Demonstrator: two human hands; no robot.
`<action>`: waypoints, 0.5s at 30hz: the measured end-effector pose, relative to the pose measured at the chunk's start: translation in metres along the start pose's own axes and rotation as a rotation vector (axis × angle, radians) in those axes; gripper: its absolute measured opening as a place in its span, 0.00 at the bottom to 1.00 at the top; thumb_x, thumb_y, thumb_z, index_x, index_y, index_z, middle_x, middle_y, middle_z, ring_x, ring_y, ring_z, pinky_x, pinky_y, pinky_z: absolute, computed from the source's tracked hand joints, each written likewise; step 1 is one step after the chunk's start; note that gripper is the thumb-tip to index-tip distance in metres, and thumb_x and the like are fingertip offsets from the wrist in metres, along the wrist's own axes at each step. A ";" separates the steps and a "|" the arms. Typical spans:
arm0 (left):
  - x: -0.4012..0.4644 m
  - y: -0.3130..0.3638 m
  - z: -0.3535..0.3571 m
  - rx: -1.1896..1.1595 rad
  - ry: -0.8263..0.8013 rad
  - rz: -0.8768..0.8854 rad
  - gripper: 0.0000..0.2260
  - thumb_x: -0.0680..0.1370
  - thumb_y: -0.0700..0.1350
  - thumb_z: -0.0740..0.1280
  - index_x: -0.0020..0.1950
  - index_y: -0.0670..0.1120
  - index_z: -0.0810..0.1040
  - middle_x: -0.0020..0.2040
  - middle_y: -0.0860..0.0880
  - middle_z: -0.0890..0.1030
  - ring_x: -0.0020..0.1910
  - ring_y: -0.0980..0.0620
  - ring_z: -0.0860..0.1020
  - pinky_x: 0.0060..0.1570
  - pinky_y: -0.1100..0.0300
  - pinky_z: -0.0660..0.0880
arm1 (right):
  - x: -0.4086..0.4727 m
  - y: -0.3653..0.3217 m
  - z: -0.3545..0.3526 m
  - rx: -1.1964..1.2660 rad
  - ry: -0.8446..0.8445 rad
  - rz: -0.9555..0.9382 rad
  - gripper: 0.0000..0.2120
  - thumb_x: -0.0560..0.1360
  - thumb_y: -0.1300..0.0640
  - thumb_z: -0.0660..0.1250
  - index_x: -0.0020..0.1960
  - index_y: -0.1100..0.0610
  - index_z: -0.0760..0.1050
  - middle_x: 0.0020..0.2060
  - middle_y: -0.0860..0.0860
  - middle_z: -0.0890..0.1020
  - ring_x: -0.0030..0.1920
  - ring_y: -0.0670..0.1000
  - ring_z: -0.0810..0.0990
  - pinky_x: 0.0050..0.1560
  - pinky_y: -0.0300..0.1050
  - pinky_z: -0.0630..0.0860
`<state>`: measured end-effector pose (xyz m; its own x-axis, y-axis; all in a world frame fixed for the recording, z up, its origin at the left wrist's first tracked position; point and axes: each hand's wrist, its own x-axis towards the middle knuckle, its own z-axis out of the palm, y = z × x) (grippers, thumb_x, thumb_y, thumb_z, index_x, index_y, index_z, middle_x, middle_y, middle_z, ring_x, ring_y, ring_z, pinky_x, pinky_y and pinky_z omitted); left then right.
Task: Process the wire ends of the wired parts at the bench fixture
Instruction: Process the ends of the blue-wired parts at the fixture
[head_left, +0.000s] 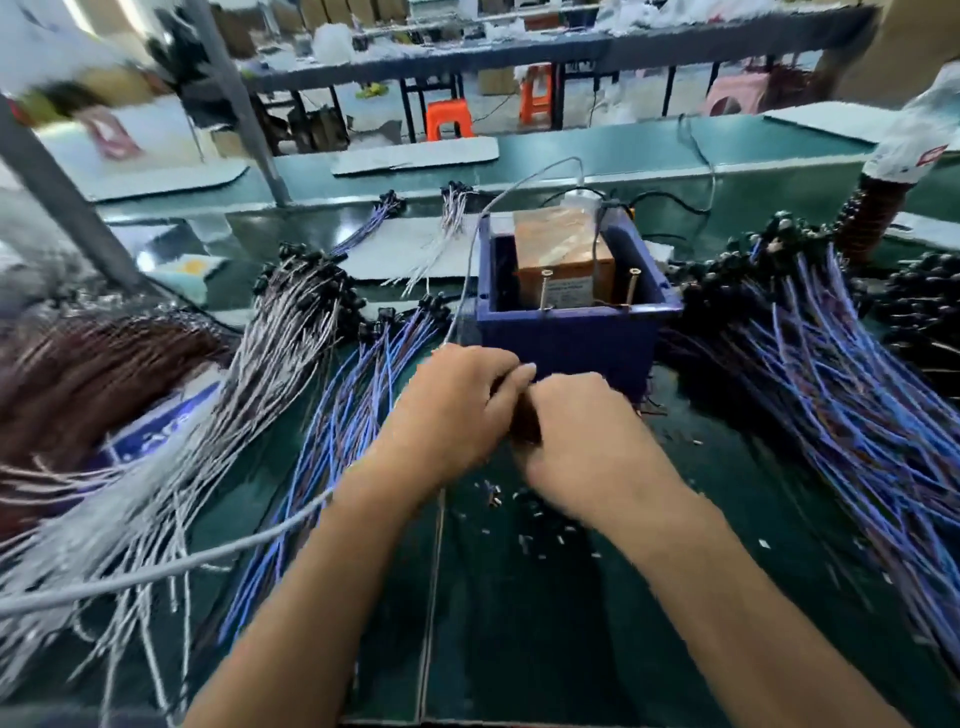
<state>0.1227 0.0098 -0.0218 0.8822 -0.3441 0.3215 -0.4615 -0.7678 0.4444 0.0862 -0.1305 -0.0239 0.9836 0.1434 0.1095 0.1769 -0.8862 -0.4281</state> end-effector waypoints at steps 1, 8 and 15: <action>-0.005 -0.015 -0.012 0.053 -0.083 -0.058 0.21 0.84 0.47 0.63 0.31 0.49 0.65 0.30 0.49 0.72 0.37 0.39 0.75 0.39 0.47 0.71 | 0.009 -0.014 0.007 -0.025 -0.053 -0.031 0.11 0.73 0.57 0.71 0.39 0.51 0.69 0.32 0.48 0.69 0.29 0.53 0.72 0.36 0.46 0.70; -0.001 -0.074 -0.055 0.414 -0.077 -0.372 0.08 0.80 0.50 0.66 0.51 0.48 0.82 0.50 0.45 0.84 0.49 0.43 0.79 0.48 0.54 0.74 | 0.055 -0.074 0.062 -0.078 -0.361 -0.217 0.22 0.81 0.39 0.66 0.62 0.56 0.71 0.48 0.56 0.80 0.50 0.62 0.80 0.44 0.51 0.76; 0.060 -0.083 -0.046 0.378 -0.125 -0.572 0.05 0.73 0.38 0.66 0.38 0.43 0.72 0.41 0.43 0.77 0.41 0.42 0.77 0.43 0.55 0.73 | 0.052 -0.077 0.073 -0.193 -0.405 -0.219 0.13 0.86 0.48 0.59 0.58 0.58 0.74 0.59 0.60 0.76 0.56 0.62 0.78 0.53 0.52 0.75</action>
<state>0.2101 0.0778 -0.0013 0.9916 0.1284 0.0146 0.1234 -0.9747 0.1862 0.1261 -0.0229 -0.0510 0.8659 0.4606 -0.1951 0.4085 -0.8762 -0.2557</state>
